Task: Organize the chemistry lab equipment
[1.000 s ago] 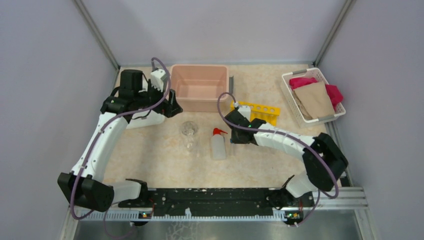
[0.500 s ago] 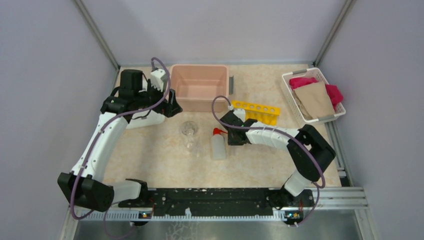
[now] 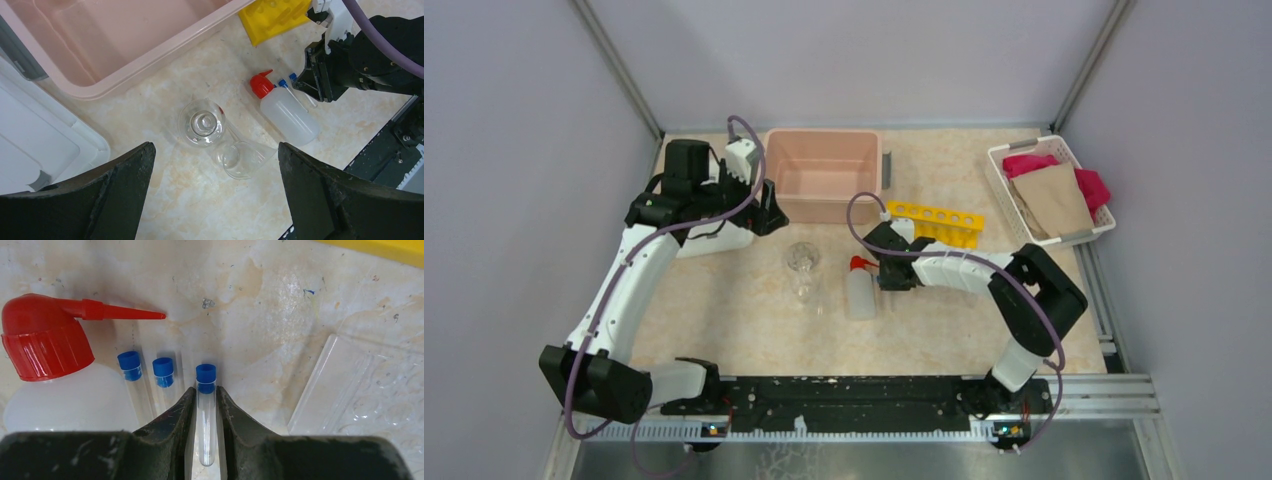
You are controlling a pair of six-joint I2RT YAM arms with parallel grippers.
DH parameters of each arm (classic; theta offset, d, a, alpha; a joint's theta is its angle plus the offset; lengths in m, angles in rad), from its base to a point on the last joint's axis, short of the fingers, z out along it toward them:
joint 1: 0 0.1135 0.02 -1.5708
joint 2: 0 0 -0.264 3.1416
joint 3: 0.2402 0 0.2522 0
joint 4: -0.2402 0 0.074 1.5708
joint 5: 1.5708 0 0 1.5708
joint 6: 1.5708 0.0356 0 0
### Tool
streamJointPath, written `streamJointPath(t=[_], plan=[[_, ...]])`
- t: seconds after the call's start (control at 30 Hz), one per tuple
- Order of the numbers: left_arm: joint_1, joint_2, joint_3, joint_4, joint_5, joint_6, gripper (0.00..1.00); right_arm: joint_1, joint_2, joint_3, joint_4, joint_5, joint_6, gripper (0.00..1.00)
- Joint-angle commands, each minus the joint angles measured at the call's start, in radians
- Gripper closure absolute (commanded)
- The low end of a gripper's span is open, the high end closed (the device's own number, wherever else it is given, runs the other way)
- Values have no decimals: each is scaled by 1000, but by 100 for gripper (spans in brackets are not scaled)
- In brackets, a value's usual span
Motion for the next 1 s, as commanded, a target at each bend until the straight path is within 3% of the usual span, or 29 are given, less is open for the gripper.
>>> streamJointPath(t=[0.0, 0.1, 0.2, 0.37, 0.5, 0.73, 0.97], plan=[[6, -12, 30, -9, 35, 12, 1, -25, 23, 25, 22, -27, -10, 80], [6, -12, 33, -12, 49, 13, 1, -42, 9, 27, 10, -38, -12, 84], [6, -13, 40, -14, 60, 14, 1, -44, -74, 35, -16, -16, -9, 100], [6, -22, 27, -7, 118, 11, 1, -30, -268, 108, -60, 7, -7, 100], [5, -34, 3, 16, 171, 1, 1, 29, -335, 211, -67, 35, 6, 100], [4, -43, -47, 42, 364, -37, 1, 133, -278, 366, 77, 46, 53, 100], [4, -58, -51, 53, 425, -57, 1, 187, -141, 502, 160, 28, 96, 100]])
